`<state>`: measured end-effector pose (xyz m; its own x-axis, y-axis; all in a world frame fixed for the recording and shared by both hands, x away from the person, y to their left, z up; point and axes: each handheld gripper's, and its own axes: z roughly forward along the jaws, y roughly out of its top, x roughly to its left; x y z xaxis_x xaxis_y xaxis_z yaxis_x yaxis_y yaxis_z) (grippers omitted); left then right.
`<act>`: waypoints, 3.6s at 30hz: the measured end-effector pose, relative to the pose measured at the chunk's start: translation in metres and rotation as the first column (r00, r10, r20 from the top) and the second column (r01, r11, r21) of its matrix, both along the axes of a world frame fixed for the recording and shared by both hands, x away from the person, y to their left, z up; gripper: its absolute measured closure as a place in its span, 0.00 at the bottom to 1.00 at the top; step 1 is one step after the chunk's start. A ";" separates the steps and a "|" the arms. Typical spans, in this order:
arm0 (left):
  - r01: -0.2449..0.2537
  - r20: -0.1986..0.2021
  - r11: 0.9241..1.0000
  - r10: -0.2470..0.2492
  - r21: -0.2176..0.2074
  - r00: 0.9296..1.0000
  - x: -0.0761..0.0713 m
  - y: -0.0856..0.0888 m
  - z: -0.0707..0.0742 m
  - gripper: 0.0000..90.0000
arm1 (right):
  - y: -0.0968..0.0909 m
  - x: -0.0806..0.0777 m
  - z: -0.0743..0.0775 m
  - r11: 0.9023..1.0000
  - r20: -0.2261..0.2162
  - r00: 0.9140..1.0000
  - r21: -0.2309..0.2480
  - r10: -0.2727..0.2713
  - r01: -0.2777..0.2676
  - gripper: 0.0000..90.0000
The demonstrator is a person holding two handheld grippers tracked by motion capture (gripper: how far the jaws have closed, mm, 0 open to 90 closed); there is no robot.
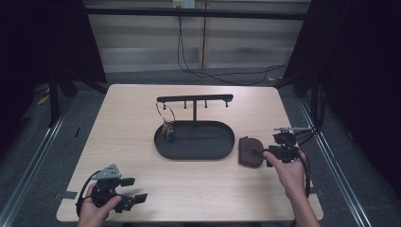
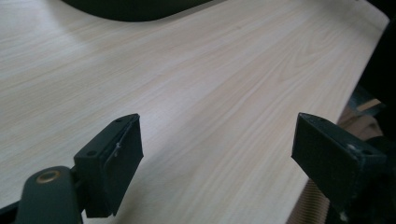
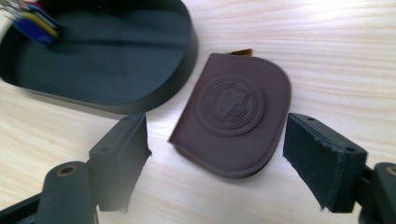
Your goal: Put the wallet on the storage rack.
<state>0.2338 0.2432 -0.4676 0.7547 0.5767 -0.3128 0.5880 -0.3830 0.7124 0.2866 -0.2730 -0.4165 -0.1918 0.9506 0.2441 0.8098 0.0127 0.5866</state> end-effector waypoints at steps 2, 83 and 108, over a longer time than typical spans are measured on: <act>0.009 0.008 1.000 -0.009 0.005 1.000 -0.002 -0.001 0.001 0.18 | 0.001 0.010 0.003 1.000 -0.030 1.000 -0.030 -0.005 0.004 0.23; 0.014 0.015 1.000 -0.015 0.016 1.000 0.001 0.002 0.002 0.18 | -0.007 0.084 -0.045 0.990 -0.467 0.876 0.012 -0.121 0.144 0.53; 0.023 0.012 0.999 -0.023 0.032 1.000 0.002 0.001 0.001 0.20 | -0.009 0.080 -0.017 0.992 -0.380 0.918 0.006 -0.116 0.127 0.87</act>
<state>0.2361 0.2447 -0.4666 0.7715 0.5685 -0.2856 0.5702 -0.4187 0.7068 0.3662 -0.2816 -0.4335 0.0369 0.9520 0.3040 0.9655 -0.1125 0.2349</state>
